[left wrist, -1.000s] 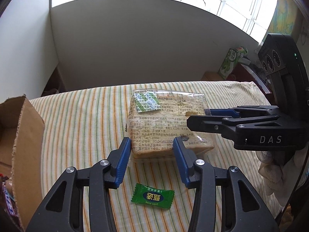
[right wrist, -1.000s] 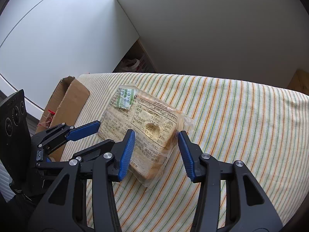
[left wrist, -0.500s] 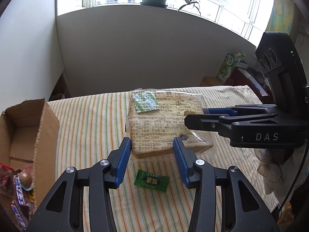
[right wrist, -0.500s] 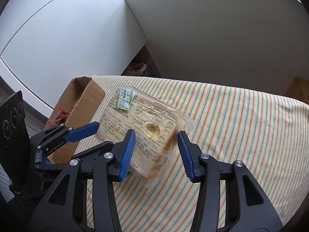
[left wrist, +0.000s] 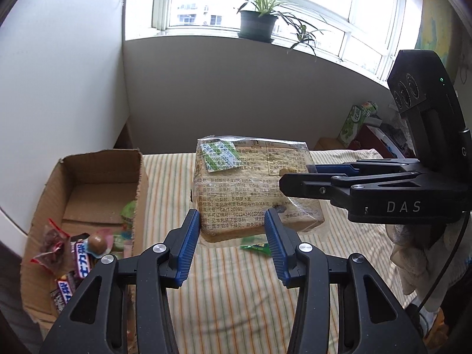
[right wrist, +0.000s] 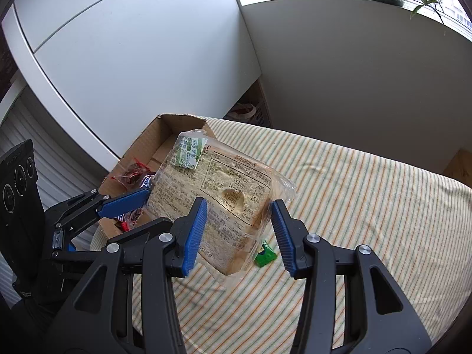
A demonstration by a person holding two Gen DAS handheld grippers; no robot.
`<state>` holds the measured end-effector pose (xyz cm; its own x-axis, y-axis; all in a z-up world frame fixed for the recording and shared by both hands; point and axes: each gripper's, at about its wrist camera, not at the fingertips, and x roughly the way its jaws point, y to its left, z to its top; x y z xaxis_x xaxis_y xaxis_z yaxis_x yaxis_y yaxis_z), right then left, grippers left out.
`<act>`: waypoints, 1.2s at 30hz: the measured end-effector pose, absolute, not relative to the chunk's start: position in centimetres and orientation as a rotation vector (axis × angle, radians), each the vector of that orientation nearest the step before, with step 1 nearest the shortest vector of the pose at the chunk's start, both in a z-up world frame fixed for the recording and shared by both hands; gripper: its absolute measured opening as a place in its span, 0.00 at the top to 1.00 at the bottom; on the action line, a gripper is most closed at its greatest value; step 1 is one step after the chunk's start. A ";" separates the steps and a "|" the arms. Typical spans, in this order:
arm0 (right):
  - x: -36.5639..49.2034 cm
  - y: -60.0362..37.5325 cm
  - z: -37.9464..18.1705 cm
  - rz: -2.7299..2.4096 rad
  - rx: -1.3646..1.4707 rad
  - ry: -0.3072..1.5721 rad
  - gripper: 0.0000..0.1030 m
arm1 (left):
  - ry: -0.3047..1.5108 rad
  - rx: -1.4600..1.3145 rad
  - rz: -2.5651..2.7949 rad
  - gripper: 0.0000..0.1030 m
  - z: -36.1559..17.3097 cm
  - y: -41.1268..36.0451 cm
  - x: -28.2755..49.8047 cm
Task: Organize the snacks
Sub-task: 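Carry the bread loaf over the box and open both tools to drop it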
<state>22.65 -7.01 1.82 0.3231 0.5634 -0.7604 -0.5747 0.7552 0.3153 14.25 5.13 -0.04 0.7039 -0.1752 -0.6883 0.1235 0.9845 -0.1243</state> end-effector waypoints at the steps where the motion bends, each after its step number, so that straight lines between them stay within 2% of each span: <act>1: 22.3 -6.5 2.0 0.753 -0.021 0.989 0.54 | 0.769 -0.074 -0.159 0.57 0.1 5.5 13.8; 18: 19.4 4.0 3.3 0.859 -0.127 0.961 0.54 | 0.729 -0.131 -0.027 0.57 1.4 13.9 9.0; 36: 22.6 11.7 0.3 0.899 -0.183 0.984 0.54 | 0.762 -0.141 0.079 0.58 0.1 19.5 12.1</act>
<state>22.58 11.74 0.27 0.2379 0.5741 -0.7835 -0.7289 0.6386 0.2466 12.07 19.50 0.11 0.7214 0.0197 -0.6923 -0.1222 0.9875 -0.0991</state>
